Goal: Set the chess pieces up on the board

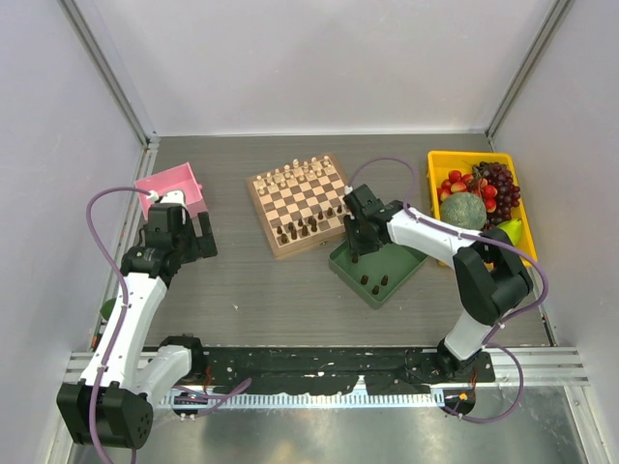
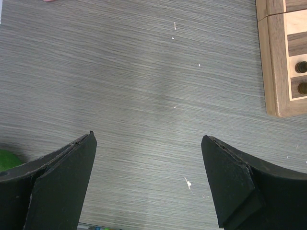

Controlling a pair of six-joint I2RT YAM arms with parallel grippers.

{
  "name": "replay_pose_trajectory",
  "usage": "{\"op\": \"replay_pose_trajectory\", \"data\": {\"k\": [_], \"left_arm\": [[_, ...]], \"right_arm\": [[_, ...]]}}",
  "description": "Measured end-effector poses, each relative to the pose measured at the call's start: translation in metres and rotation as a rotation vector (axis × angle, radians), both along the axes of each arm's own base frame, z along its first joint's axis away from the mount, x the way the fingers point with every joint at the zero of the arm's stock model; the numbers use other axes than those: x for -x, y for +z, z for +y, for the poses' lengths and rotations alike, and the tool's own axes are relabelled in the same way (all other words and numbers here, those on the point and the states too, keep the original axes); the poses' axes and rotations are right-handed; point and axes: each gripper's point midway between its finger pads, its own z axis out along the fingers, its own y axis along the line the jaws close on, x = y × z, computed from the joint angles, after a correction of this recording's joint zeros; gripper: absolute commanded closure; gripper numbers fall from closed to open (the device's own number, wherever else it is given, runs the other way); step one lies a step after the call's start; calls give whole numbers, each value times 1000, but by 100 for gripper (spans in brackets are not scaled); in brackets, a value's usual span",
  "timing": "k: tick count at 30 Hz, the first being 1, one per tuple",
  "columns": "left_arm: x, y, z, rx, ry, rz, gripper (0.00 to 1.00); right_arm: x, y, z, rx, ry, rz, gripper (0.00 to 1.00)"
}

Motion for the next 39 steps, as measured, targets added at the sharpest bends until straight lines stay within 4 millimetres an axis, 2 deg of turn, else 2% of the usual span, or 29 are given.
{"op": "replay_pose_trajectory", "data": {"k": [3,8,16,20,25,33,36,39], "left_arm": [[0,0,0,0,0,0,1],[0,-1,0,0,0,4,1],[0,-1,0,0,0,4,1],[0,-1,0,0,0,3,1],[0,-1,0,0,0,4,1],[0,-1,0,0,-1,4,1],[0,-1,0,0,0,4,1],[0,-1,0,0,-1,5,1]], "right_arm": [[0,1,1,3,3,0,75],[0,4,2,5,7,-1,78],[-2,21,5,18,19,-23,80],[-3,33,5,17,26,-37,81],[-10,61,9,-10,32,-88,81],[-38,100,32,-71,51,-174,81],[-51,98,44,-80,58,-173,81],[-63,89,55,-81,64,-157,81]]}}
